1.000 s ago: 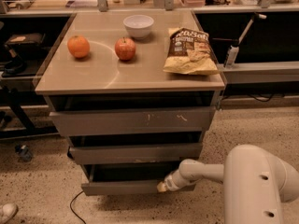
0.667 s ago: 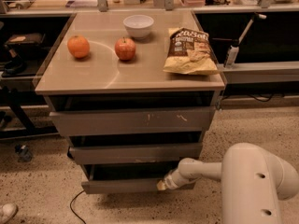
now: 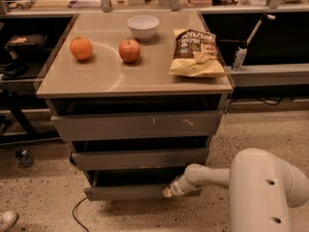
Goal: Close bottom drawer
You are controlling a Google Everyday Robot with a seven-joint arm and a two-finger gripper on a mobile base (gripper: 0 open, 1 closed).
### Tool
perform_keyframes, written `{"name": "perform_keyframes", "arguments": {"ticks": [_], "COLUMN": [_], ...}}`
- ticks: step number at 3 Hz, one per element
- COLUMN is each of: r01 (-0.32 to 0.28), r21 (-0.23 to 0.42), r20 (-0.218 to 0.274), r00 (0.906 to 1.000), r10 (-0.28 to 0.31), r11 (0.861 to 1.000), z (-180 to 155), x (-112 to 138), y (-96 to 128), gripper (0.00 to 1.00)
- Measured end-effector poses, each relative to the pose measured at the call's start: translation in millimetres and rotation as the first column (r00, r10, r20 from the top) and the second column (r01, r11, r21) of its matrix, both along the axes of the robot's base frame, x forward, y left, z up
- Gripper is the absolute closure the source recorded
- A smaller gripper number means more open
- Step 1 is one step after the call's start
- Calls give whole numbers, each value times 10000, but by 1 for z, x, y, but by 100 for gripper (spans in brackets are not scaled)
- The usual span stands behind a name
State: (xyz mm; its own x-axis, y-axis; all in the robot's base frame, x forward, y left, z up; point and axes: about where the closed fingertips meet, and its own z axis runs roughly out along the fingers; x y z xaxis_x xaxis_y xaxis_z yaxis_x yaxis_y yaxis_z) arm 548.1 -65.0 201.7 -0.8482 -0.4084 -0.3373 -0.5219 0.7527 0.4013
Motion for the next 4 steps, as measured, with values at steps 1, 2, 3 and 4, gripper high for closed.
{"name": "perform_keyframes", "arguments": {"ticks": [1,2,3,4], "r01": [0,0,-1,-2], "r21": [0,0,1,1], "r20": [0,0,-2,-2], "r00": [10000,10000,10000,10000], "r10": [0,0,1,2], "r11": [10000,10000,10000,10000], "z": [0,0,0,0], "x": [0,0,0,0], "y": [0,0,0,0], "gripper": [34,11,0,0]}}
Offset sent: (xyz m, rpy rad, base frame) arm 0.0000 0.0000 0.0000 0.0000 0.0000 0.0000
